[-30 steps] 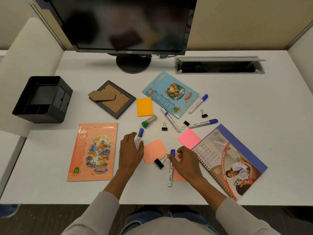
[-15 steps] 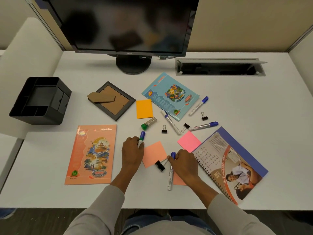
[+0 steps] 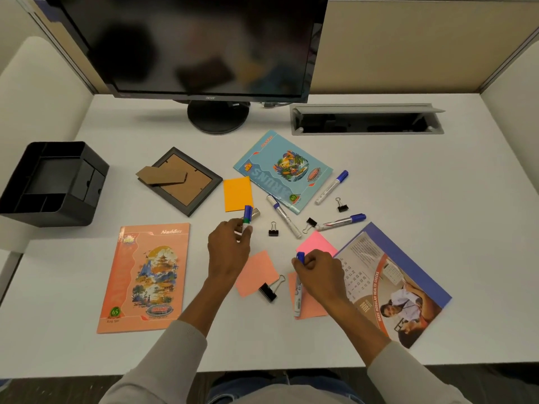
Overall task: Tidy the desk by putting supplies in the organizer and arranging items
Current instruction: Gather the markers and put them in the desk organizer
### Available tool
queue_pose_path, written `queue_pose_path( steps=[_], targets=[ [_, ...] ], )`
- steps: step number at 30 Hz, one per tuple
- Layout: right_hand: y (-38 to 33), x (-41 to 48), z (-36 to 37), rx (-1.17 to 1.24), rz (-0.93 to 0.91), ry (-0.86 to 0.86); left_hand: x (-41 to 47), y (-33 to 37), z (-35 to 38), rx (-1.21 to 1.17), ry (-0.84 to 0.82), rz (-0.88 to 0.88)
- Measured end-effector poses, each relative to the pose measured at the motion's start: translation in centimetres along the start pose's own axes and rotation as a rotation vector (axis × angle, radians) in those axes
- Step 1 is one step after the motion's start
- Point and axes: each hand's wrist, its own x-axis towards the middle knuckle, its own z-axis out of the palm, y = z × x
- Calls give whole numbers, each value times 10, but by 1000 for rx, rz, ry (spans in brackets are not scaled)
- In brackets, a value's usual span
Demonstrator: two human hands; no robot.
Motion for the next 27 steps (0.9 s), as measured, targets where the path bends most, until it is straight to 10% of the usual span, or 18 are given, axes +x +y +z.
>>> queue_pose_path(
  steps=[27],
  targets=[
    [29,66,-65,116,86,211,63,49,106,-184,-54,-460]
  ],
)
